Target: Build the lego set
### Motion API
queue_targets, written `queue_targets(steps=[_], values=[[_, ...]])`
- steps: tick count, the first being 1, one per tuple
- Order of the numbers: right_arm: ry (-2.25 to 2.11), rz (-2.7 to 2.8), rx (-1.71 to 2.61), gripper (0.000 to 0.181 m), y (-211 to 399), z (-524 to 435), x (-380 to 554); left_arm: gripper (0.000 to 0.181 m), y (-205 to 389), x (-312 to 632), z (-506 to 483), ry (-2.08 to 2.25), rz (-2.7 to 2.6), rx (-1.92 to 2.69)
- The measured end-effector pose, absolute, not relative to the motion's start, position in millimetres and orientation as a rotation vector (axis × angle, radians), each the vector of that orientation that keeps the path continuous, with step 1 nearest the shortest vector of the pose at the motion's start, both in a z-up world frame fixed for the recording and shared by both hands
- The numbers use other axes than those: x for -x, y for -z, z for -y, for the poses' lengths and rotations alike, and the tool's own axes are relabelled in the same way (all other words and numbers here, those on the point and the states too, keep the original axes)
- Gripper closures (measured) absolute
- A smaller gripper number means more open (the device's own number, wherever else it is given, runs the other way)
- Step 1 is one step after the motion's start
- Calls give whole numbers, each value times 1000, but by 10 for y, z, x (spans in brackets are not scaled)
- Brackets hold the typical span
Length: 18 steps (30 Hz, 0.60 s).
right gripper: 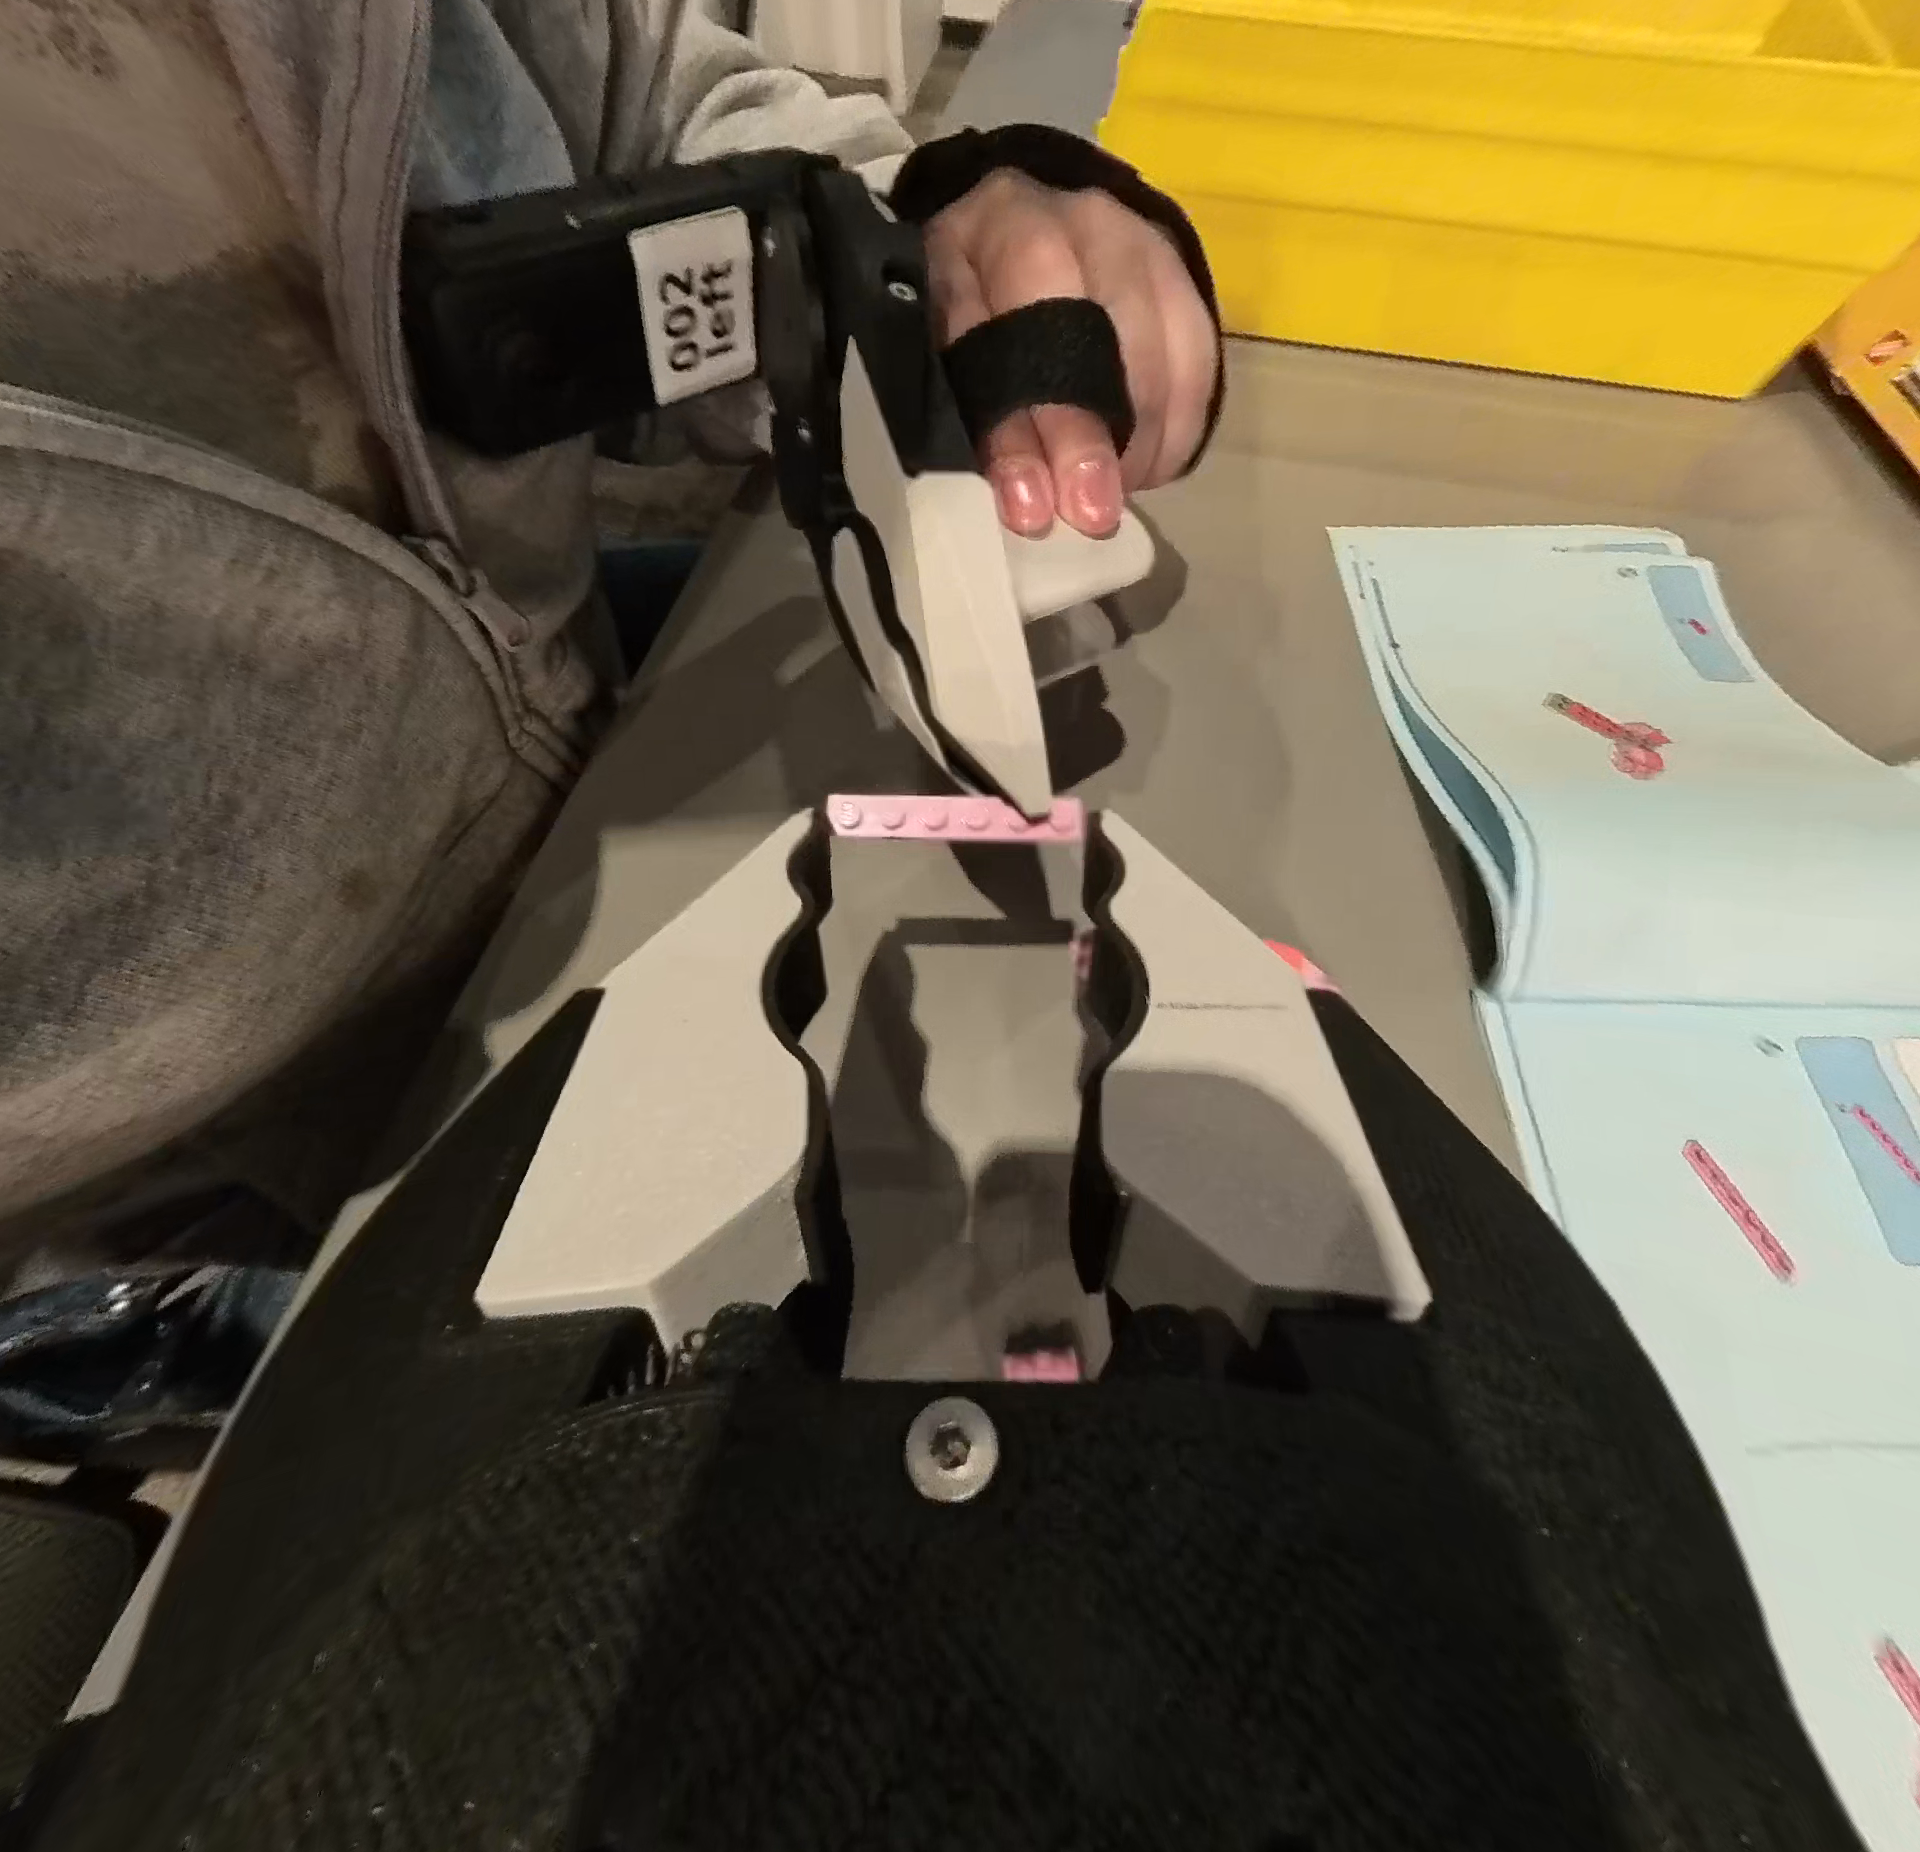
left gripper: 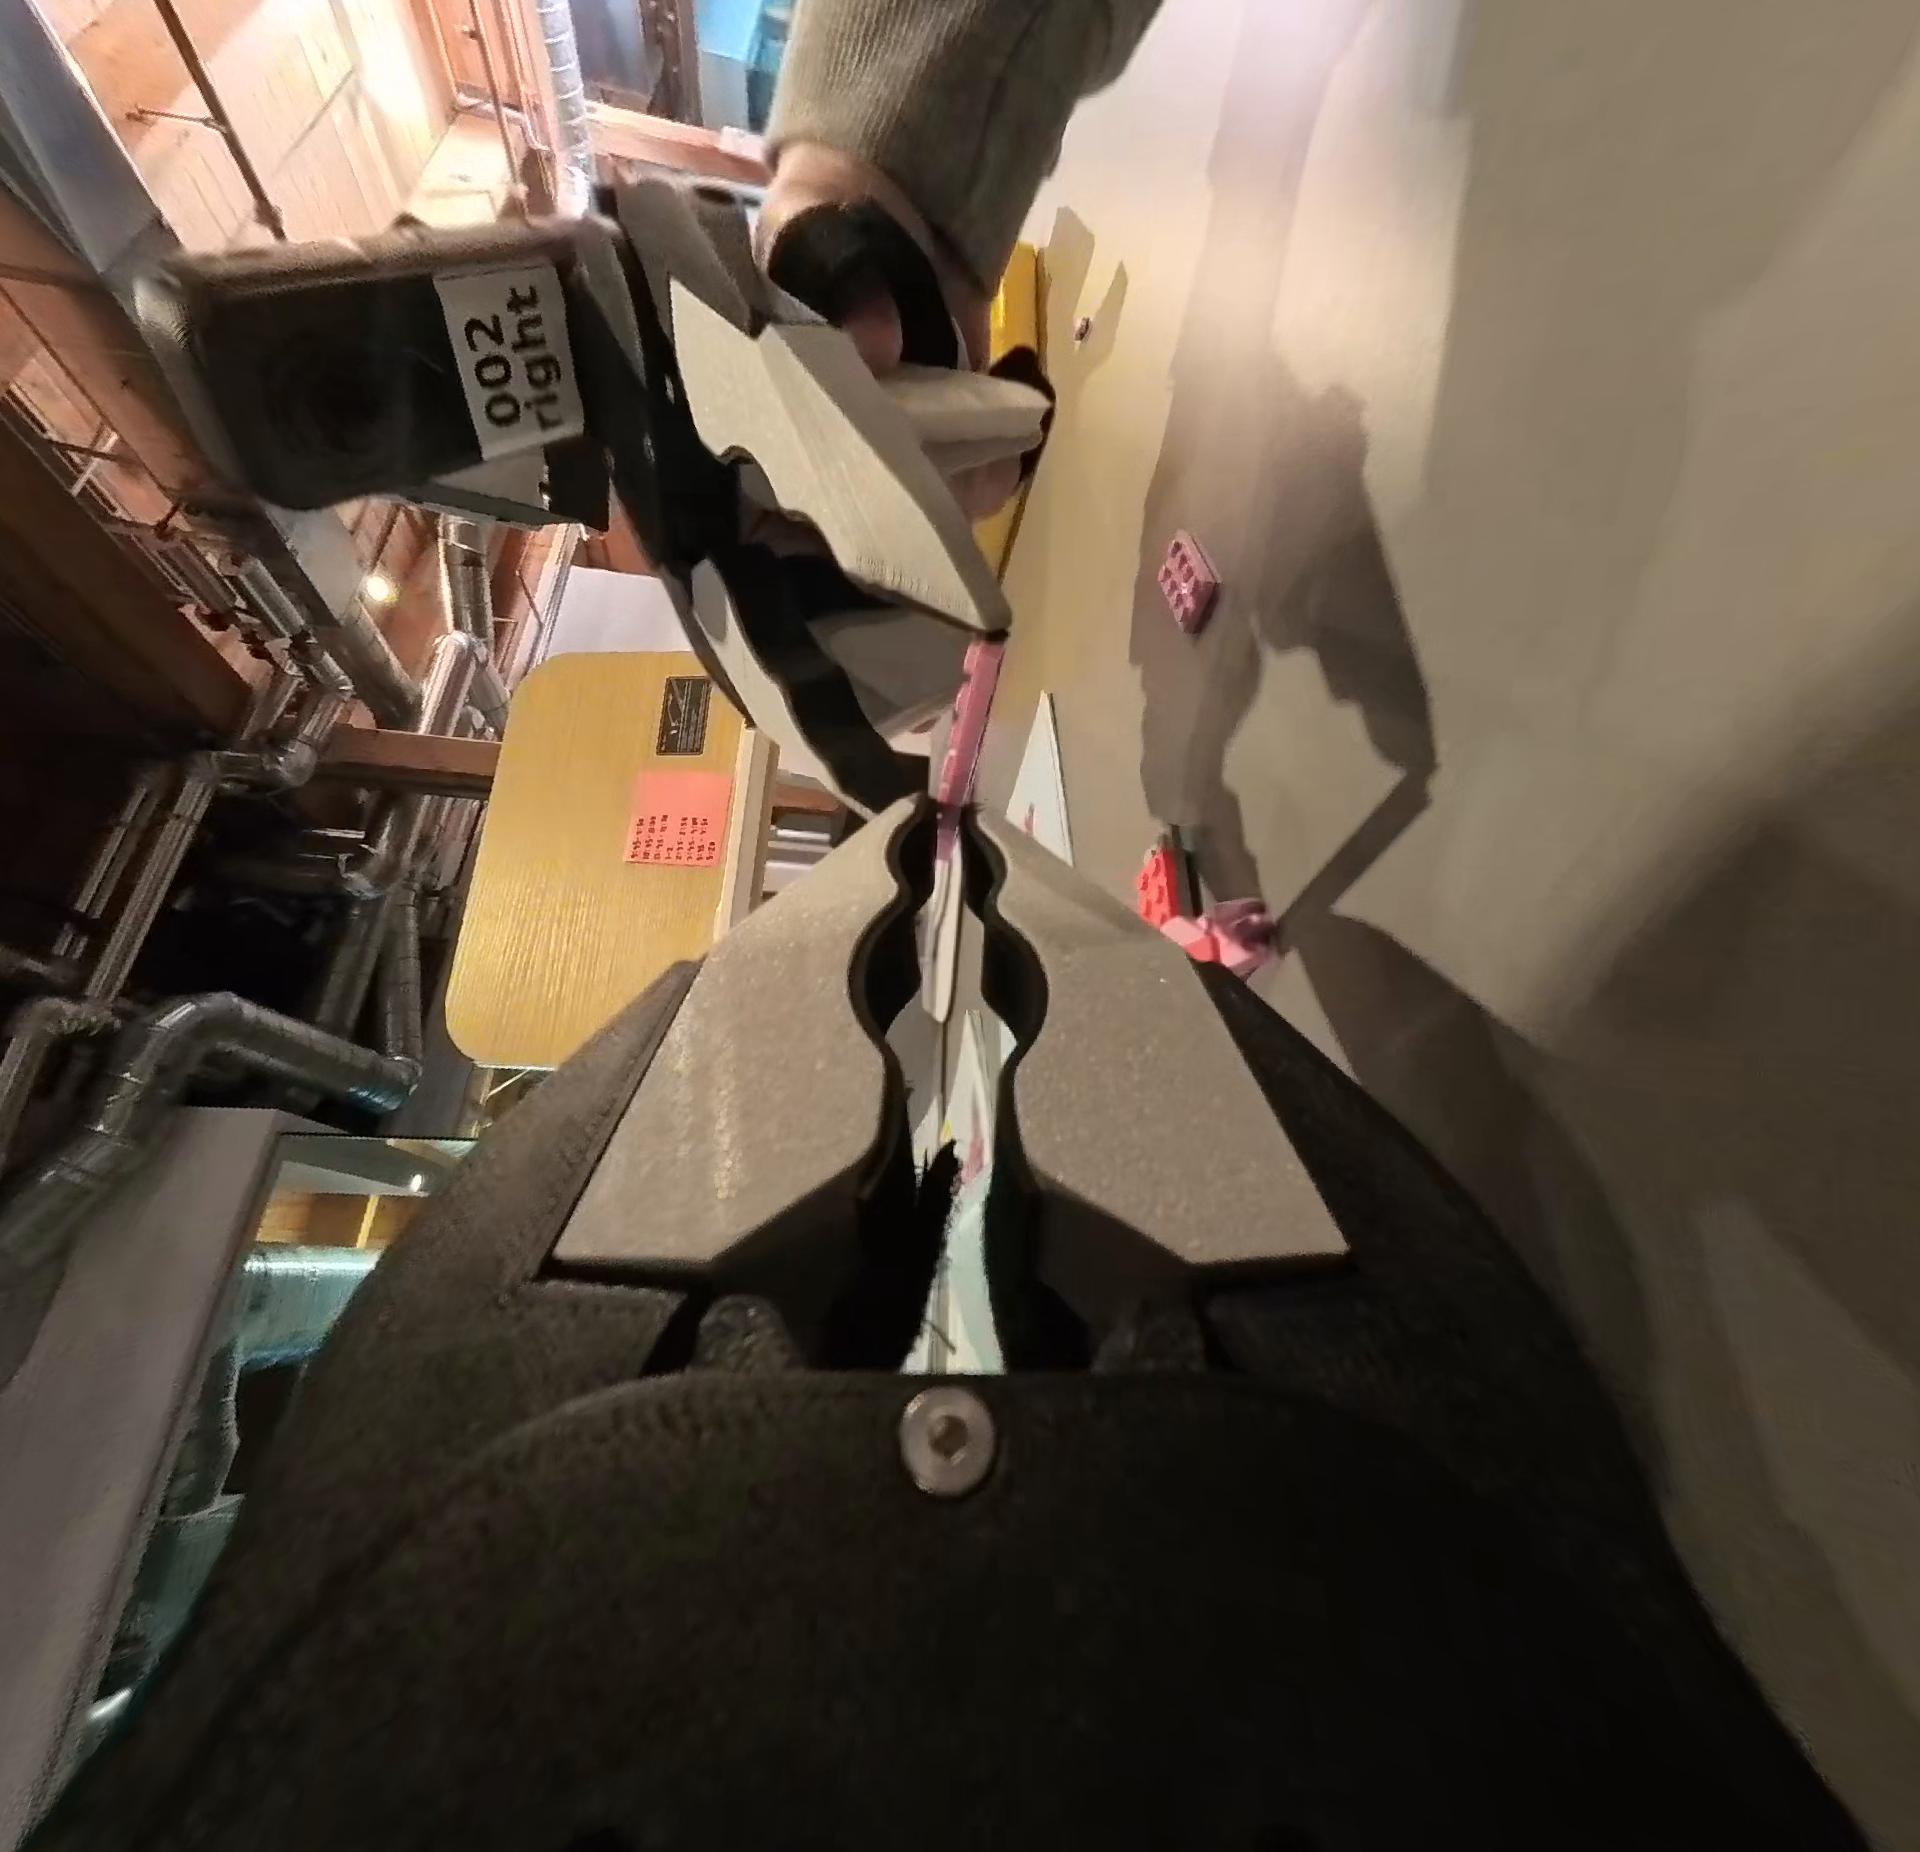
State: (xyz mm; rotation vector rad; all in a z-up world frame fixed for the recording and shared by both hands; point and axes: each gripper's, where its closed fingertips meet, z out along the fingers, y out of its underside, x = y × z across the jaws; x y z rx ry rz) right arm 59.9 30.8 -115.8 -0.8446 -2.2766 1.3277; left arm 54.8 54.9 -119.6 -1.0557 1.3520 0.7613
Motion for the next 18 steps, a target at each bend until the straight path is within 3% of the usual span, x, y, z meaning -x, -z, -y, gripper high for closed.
queue_targets(steps=[3,9,12,15,18], values=[[-1074,2262,981,127,1311,-730,-678,179,1257,-525,-576,-757,-1364,1076],[-851,2421,1208,143,1790,-1168,-1116,179,1355,-571,-596,-711,-1372,1098],[-830,2455,1213,146,1894,-1210,-1176,179,1386,-552,-626,-717,-1372,1106],[-839,2435,1214,165,1915,-1256,-1150,178,1391,-516,-657,-735,-1359,1107],[-826,2434,1231,168,1917,-1266,-1142,178,1386,-472,-676,-767,-1356,1098]])
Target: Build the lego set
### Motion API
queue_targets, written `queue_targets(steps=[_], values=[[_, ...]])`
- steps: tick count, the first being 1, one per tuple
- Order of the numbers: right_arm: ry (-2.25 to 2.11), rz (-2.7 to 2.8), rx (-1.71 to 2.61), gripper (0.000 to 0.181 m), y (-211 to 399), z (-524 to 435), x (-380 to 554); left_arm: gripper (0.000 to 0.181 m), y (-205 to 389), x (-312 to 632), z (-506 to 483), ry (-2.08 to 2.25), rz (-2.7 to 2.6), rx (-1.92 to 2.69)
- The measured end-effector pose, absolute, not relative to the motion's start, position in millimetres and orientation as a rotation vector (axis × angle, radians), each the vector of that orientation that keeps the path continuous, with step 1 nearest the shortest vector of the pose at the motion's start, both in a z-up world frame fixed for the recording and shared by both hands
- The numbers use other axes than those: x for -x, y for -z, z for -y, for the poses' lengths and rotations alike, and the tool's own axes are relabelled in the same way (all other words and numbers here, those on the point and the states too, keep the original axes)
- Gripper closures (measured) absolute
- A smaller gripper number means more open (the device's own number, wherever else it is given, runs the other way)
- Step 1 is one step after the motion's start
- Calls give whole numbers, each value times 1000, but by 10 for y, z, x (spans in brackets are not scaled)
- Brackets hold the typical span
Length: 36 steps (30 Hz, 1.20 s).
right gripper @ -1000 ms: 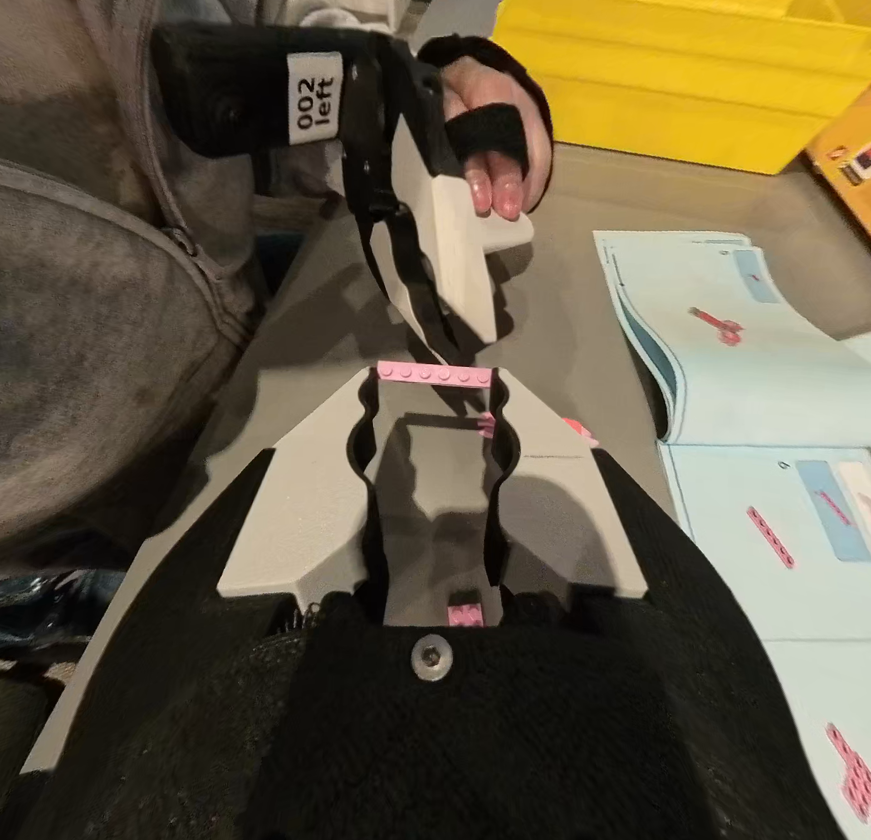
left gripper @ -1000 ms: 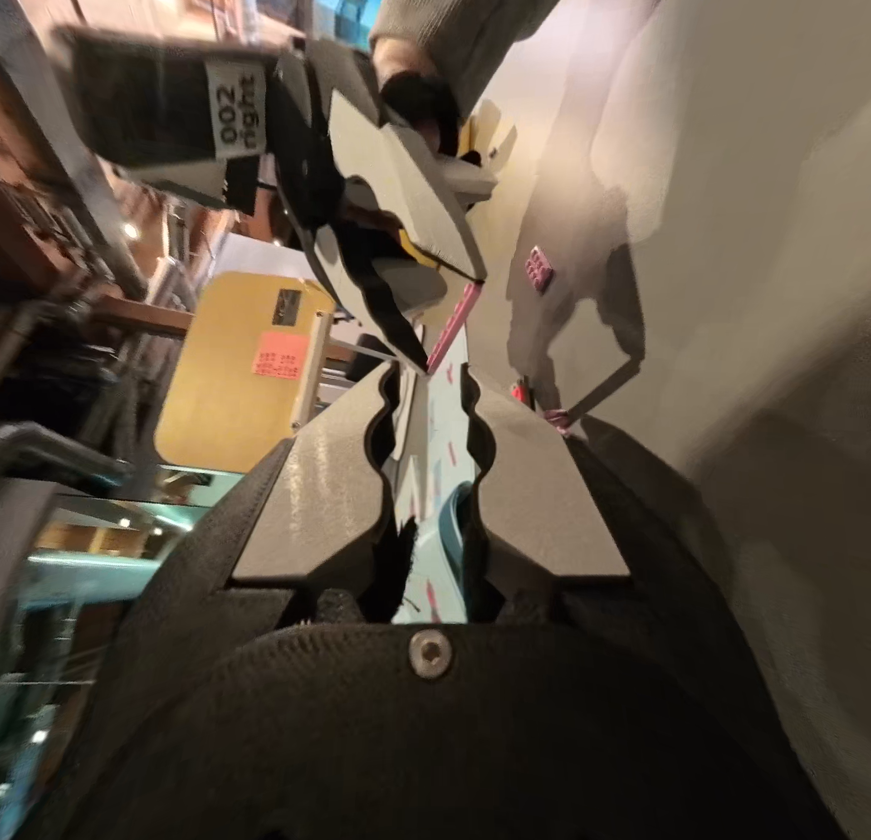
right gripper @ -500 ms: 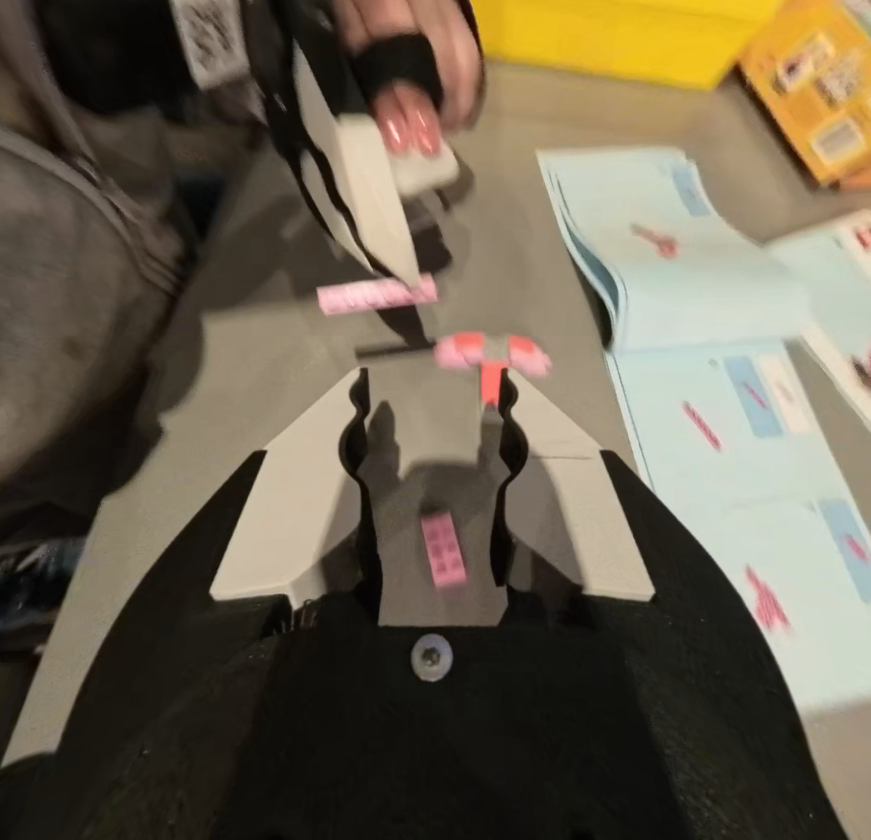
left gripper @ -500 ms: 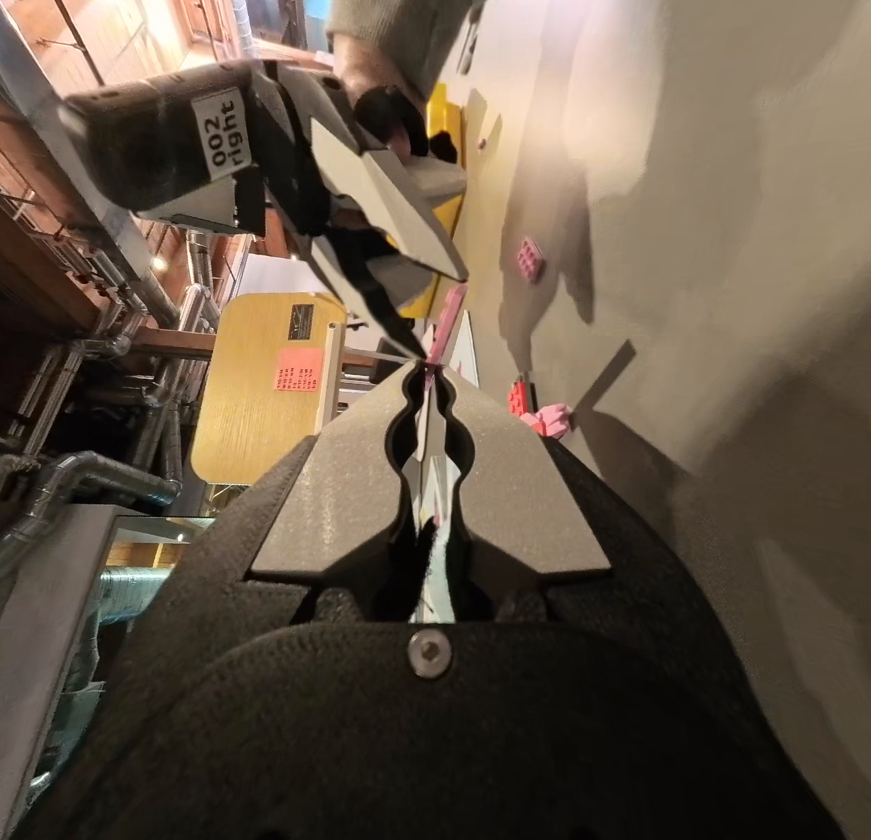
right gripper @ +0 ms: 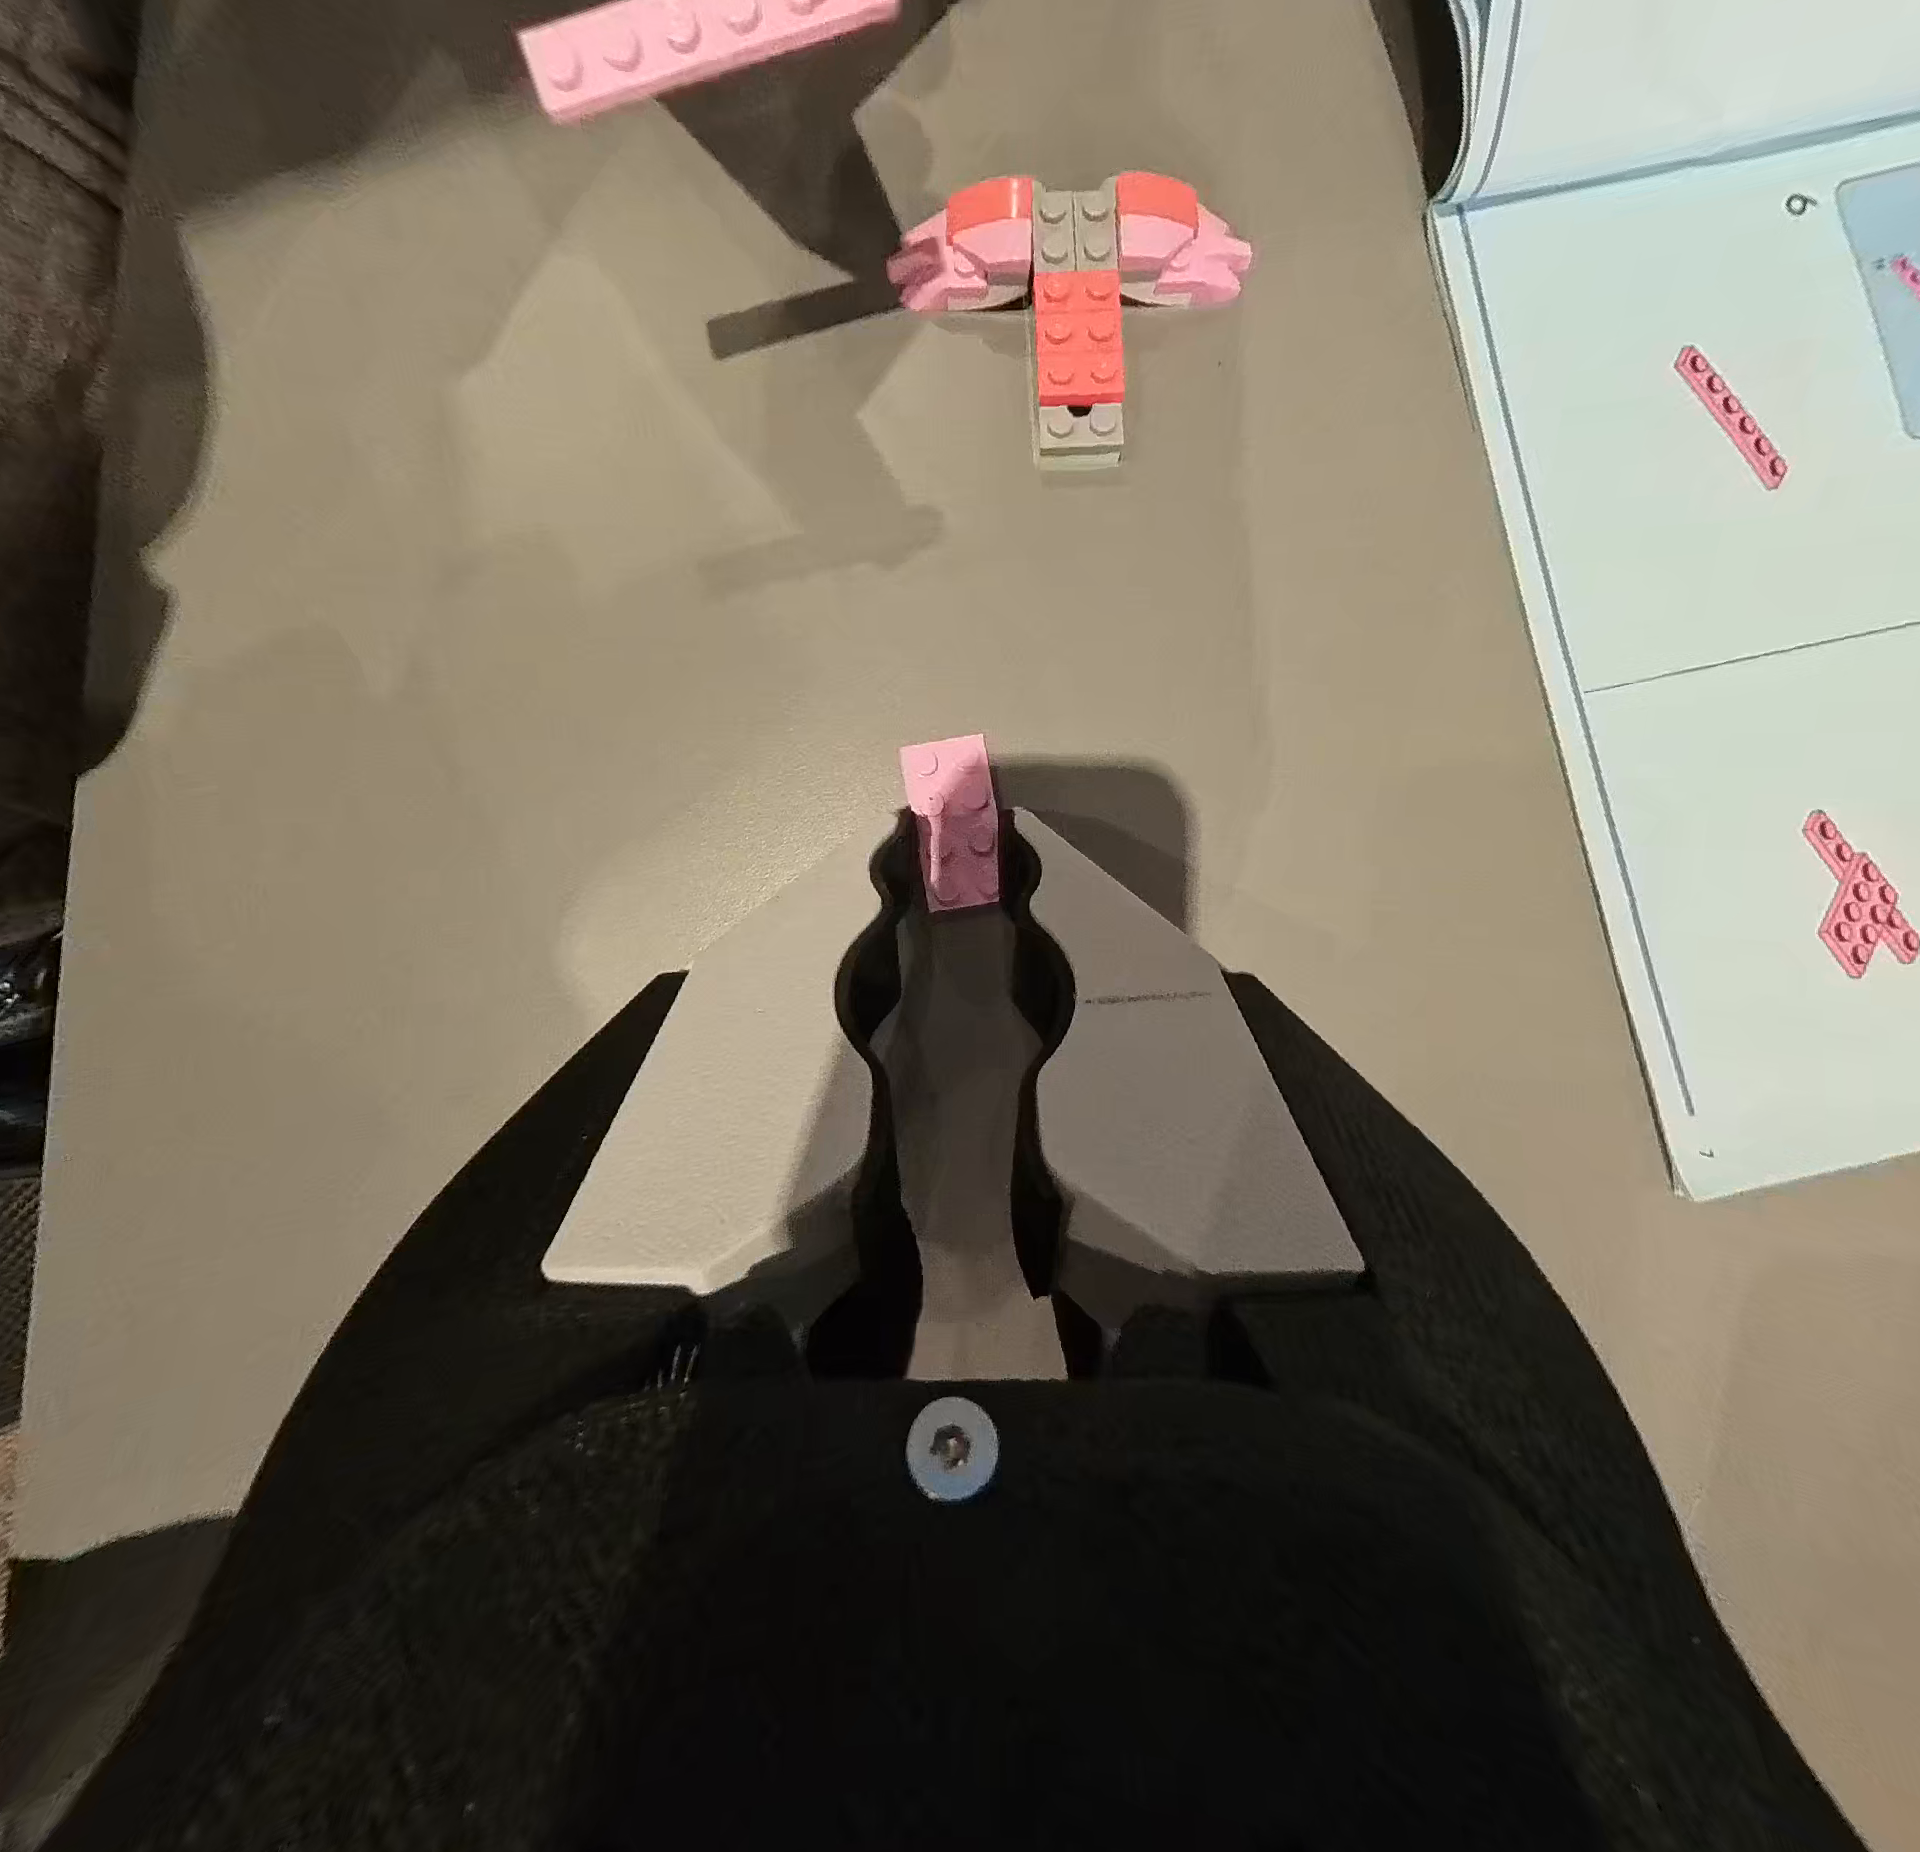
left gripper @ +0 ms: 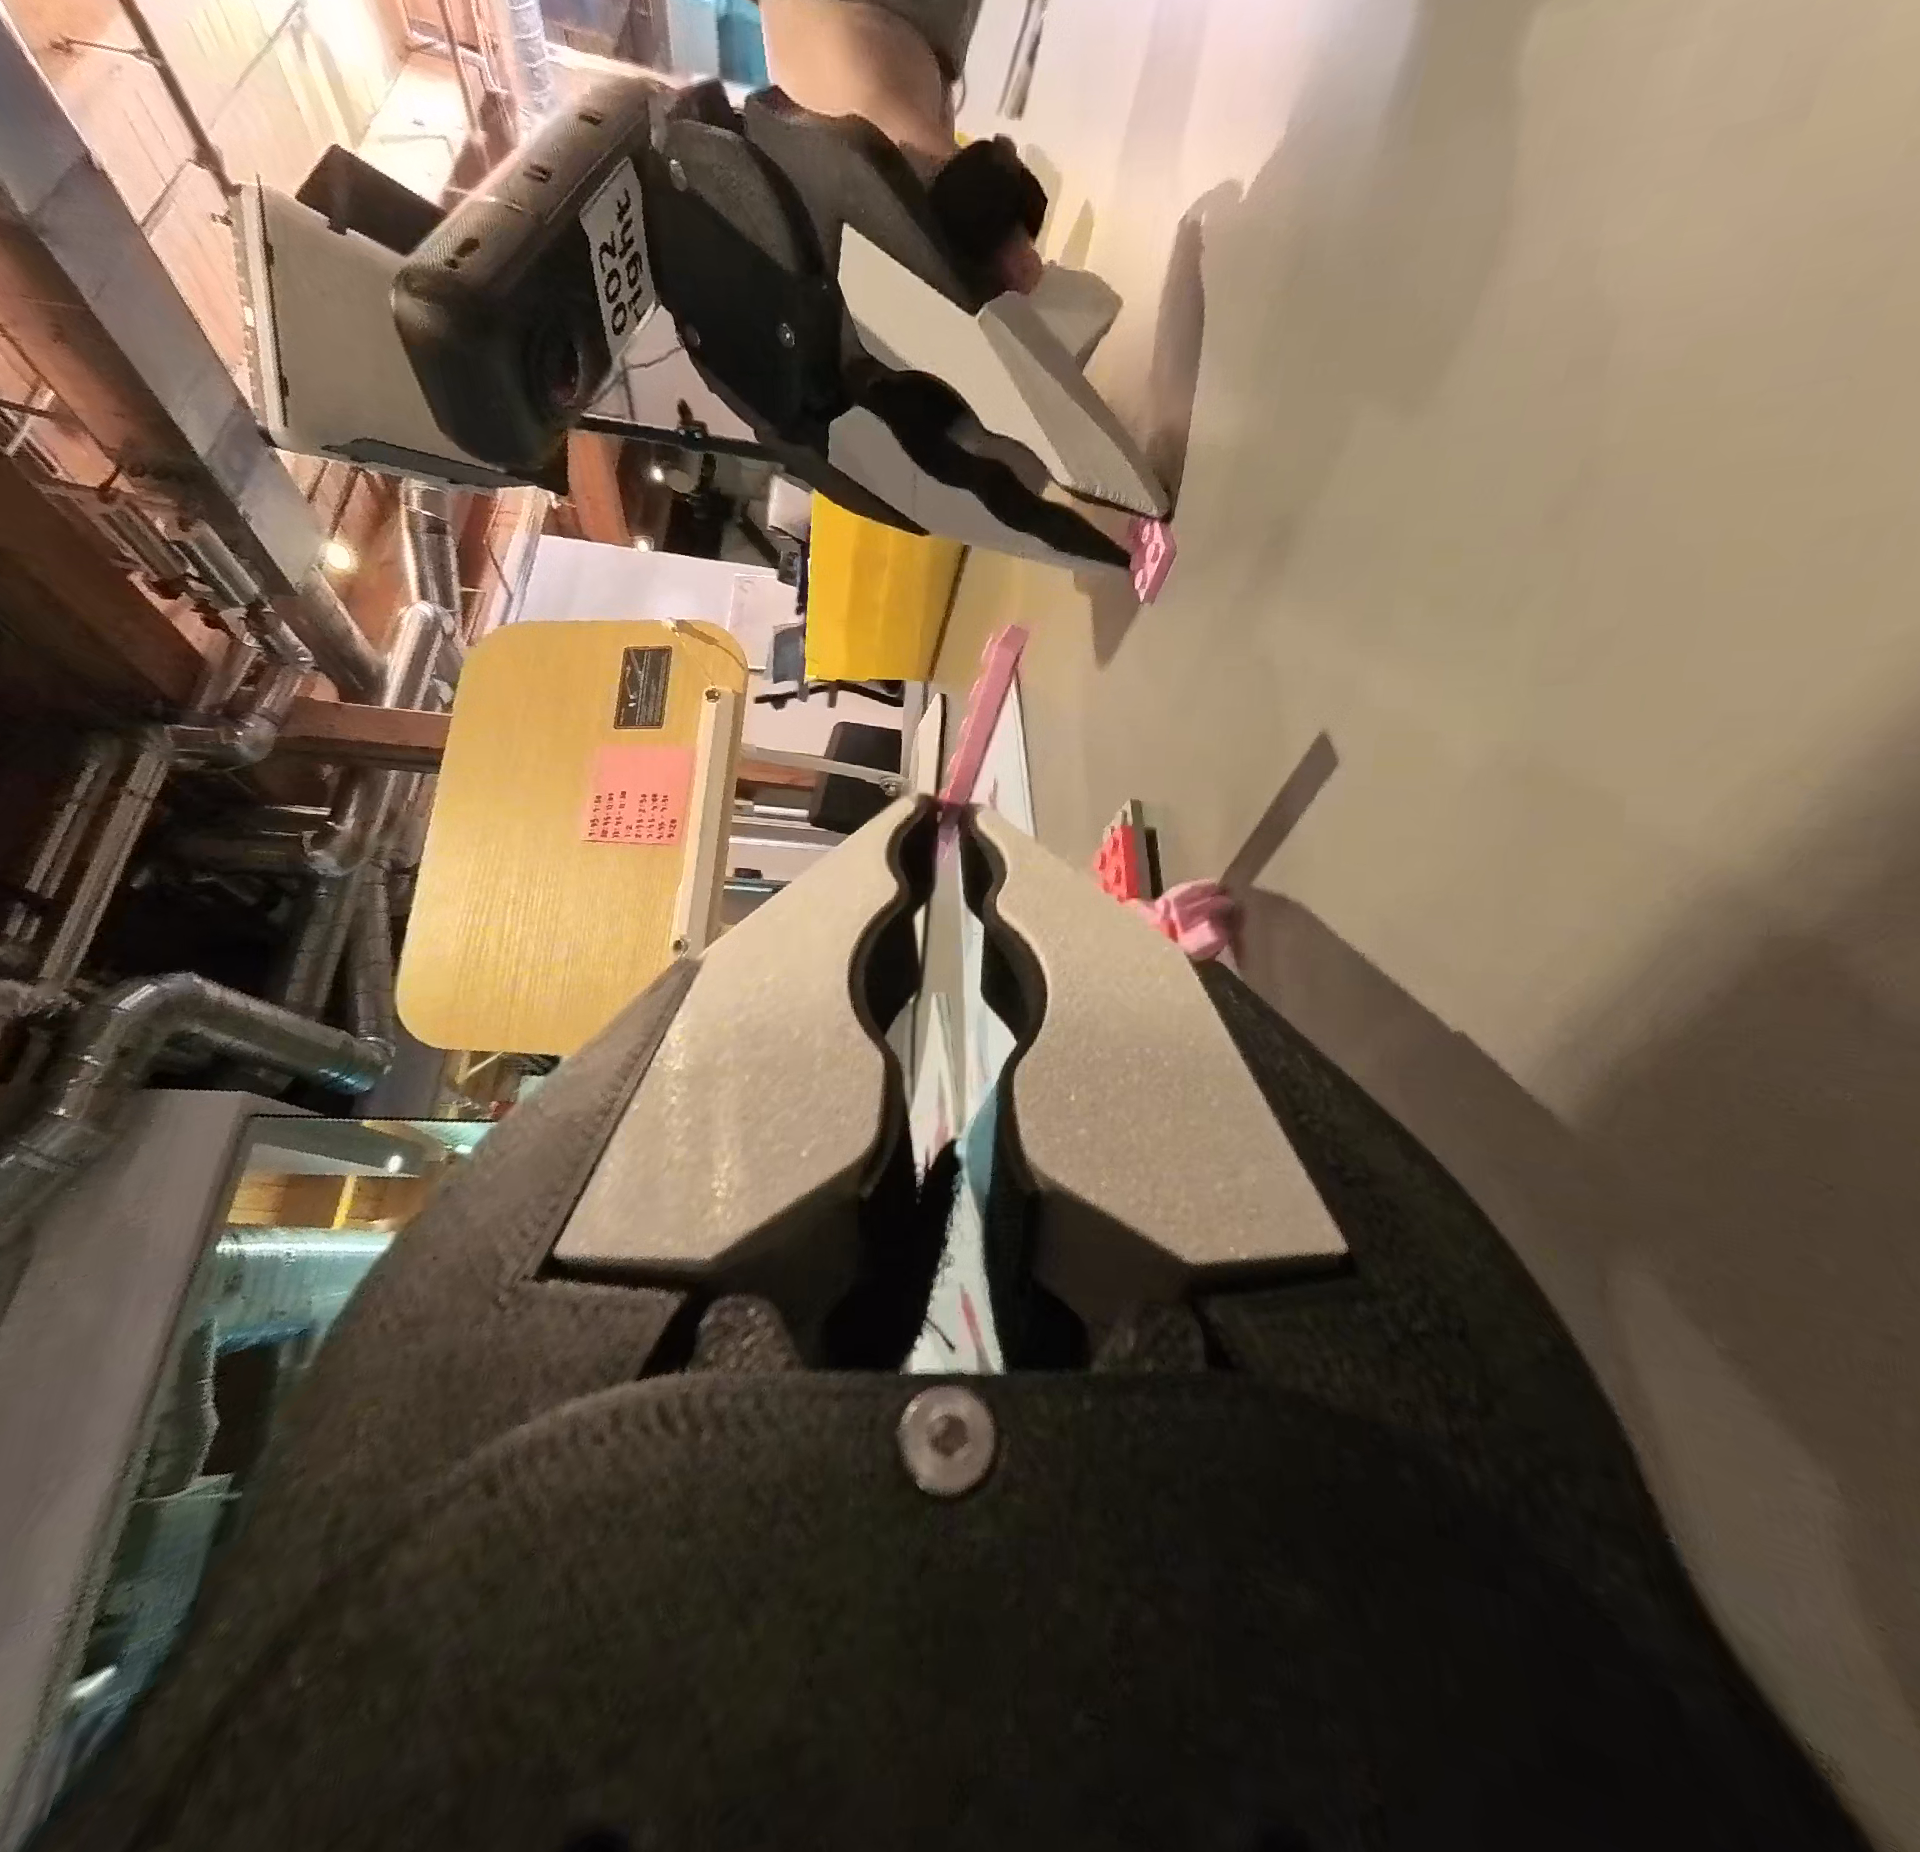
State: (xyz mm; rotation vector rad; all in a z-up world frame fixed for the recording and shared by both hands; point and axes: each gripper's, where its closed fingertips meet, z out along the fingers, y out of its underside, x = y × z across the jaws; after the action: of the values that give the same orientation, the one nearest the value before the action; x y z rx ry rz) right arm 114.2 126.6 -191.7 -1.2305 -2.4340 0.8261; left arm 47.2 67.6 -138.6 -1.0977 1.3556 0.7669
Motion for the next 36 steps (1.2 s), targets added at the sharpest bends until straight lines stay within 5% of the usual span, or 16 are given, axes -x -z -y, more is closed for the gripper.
queue_targets(steps=[22,36], values=[[-1167,2302,962,168,1280,-617,-701,179,1458,-468,-668,-831,-1391,1042],[-1166,2317,1044,168,1696,-550,-759,178,1714,-528,-607,-756,-1517,1089]])
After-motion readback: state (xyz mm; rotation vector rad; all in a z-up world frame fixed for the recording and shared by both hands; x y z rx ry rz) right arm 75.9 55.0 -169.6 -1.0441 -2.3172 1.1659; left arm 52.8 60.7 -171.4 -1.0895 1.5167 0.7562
